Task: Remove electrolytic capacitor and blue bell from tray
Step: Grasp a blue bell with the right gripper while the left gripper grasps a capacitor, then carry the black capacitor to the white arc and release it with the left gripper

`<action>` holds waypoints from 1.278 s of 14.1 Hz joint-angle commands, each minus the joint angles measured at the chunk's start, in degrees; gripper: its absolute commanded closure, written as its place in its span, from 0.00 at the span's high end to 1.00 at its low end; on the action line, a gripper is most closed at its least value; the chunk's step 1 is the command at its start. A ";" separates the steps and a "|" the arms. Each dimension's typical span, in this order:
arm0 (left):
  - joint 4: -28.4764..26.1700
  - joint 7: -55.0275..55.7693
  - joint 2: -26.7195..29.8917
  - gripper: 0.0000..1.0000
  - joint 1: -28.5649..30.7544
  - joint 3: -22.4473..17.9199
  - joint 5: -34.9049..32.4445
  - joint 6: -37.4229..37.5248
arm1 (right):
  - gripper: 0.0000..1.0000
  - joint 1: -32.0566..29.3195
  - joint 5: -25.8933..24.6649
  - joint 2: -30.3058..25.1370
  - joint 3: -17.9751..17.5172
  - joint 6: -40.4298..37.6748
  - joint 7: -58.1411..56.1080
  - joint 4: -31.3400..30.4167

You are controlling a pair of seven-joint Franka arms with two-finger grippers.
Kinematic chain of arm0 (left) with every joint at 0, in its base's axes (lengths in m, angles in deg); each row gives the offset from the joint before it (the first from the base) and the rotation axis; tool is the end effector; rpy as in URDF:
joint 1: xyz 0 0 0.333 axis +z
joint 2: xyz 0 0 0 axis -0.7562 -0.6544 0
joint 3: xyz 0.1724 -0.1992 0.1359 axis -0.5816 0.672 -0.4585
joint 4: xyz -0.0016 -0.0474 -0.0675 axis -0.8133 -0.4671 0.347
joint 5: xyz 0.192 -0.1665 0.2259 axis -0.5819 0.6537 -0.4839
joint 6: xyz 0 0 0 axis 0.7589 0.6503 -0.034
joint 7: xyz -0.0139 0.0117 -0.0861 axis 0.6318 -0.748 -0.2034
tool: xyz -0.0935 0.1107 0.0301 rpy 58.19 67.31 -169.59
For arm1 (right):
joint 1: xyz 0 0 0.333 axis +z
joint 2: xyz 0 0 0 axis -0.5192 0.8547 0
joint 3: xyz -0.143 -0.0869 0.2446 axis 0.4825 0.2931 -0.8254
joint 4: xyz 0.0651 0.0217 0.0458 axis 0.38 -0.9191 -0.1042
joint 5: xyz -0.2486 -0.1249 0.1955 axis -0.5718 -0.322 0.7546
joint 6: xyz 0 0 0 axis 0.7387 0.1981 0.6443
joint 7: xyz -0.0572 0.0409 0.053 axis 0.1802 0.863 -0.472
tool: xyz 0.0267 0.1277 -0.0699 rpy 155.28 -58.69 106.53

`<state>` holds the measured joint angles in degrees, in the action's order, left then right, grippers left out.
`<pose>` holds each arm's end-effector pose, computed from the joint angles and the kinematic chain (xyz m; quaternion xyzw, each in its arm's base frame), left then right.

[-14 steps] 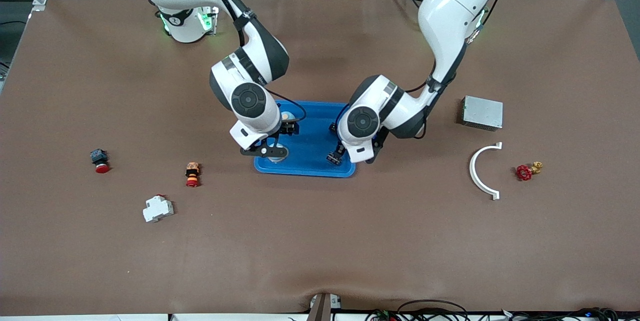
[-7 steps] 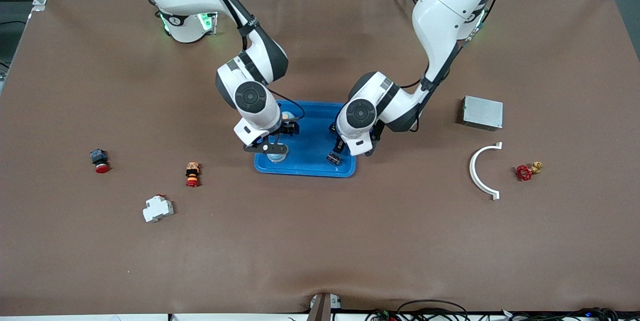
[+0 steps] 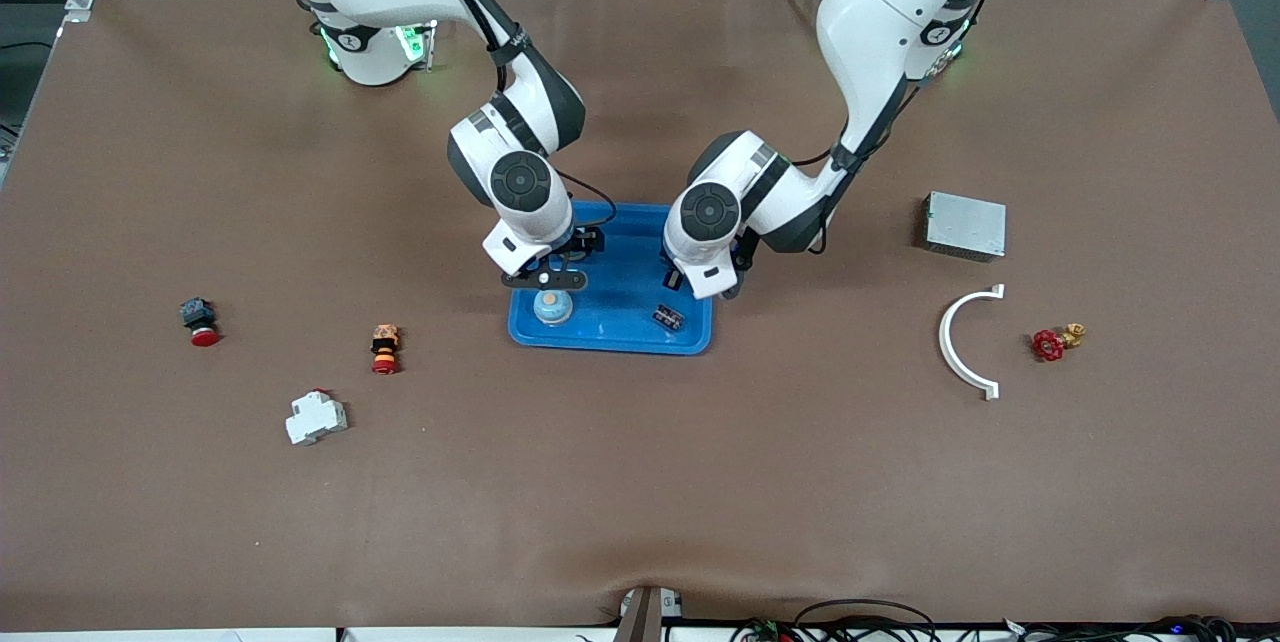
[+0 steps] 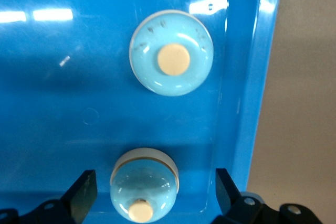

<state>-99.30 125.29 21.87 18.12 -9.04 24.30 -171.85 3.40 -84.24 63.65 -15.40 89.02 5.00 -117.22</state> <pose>0.4350 -0.4266 0.1654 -0.8247 -0.5541 0.1100 0.0287 0.4298 0.3578 0.1948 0.9964 -0.0132 -0.0835 0.0093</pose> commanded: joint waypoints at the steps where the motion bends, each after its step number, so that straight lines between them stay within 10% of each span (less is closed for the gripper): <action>1: -1.90 1.52 5.14 0.00 -0.11 -0.67 -4.10 -0.77 | 1.00 1.27 0.79 -1.68 0.28 1.00 1.25 -1.75; 13: -2.42 -8.57 18.87 0.00 16.41 -0.32 -10.29 13.63 | 1.00 3.03 0.79 -0.89 0.37 2.14 2.75 -2.98; 18: -11.28 -11.56 18.26 0.00 23.09 -0.40 -11.51 10.58 | 1.00 3.03 0.79 -0.27 0.37 5.04 2.75 -4.30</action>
<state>-105.95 115.28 39.01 38.92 -9.96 14.32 -158.75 6.01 -84.24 63.66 -15.29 92.65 7.21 -120.28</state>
